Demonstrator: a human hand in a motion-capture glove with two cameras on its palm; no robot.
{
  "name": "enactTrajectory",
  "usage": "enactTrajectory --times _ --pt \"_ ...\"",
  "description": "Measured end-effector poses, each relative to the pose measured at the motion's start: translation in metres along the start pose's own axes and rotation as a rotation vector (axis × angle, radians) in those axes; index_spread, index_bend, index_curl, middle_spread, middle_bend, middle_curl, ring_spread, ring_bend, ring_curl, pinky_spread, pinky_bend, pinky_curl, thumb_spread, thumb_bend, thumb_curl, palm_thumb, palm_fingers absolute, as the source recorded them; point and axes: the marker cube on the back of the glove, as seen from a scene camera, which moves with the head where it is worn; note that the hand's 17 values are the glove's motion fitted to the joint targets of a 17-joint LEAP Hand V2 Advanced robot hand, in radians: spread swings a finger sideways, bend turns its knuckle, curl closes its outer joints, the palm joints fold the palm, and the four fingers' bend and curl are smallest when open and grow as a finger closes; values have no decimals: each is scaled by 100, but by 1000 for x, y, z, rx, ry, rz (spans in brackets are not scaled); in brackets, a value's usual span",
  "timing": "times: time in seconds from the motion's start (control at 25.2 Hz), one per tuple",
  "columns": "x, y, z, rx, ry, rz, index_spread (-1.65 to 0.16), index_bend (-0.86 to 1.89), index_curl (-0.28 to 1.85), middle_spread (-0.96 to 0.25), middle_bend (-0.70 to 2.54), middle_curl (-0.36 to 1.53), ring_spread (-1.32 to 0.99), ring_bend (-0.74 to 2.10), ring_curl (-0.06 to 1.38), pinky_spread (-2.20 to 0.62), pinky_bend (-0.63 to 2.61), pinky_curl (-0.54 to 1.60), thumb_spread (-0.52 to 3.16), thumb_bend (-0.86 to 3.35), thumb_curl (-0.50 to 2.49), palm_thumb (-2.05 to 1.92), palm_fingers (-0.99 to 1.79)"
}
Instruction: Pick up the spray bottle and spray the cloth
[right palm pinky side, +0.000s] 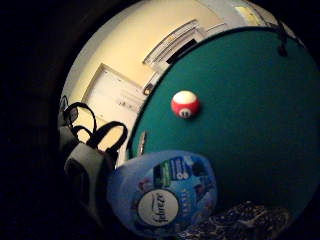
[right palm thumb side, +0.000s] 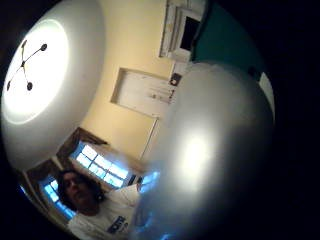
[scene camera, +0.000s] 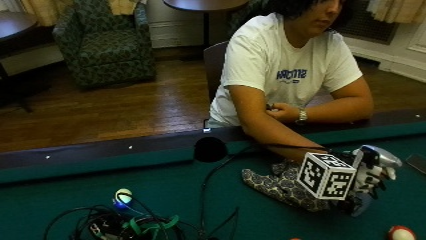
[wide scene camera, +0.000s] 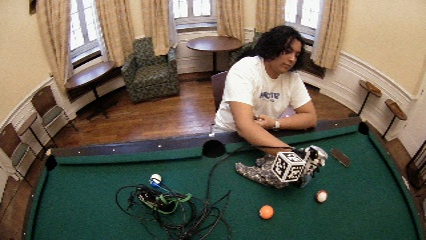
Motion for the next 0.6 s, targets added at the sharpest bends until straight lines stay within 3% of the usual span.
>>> enactTrajectory --times 0.6 --pt "4 -28 27 103 -22 -11 -26 41 63 -20 70 56 -20 79 50 -30 49 44 27 -3 86 92 140"
